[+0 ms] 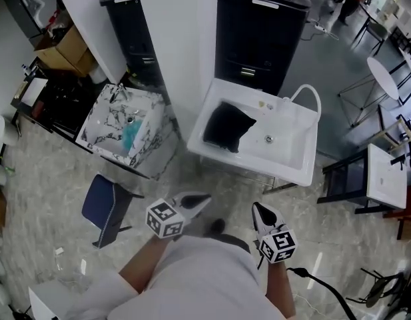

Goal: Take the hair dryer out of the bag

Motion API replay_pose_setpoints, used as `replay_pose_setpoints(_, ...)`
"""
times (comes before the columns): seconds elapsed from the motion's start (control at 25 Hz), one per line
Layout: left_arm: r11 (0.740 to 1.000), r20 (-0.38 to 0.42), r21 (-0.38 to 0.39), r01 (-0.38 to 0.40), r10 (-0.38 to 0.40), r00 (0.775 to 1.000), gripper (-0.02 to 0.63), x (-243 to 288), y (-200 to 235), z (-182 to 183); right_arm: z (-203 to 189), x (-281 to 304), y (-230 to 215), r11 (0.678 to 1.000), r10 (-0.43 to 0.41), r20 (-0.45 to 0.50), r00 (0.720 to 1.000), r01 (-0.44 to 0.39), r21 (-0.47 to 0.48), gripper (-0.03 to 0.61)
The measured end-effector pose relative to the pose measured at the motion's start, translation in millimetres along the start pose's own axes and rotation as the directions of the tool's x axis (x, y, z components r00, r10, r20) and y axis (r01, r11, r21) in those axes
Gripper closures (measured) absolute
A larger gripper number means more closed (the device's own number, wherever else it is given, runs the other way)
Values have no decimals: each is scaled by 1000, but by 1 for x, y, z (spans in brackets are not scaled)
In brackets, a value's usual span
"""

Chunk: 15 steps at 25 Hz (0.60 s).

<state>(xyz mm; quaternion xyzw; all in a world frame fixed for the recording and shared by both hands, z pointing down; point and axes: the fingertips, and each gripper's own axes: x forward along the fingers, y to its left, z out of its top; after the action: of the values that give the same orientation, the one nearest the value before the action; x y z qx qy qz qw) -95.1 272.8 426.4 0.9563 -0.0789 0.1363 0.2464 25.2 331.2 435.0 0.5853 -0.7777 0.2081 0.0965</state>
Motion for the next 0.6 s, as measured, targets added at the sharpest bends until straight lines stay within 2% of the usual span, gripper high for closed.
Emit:
replay_pose_setpoints(0.24,999,24,-30,-16,16,1000,612,32,14,13,10,10,-40,1000,21,7,1000,-21,-6,574)
replay_pose_setpoints(0.4,999,6,-25,-39,39,999,612,43,26,17,14,20,-53,999,31,1,1000,-31,10,574)
replay_pose_setpoints(0.6,998,12,-36,-58,59,998,612,49,51,26,20,38,-65,1000,6,11,1000,-7,18,574)
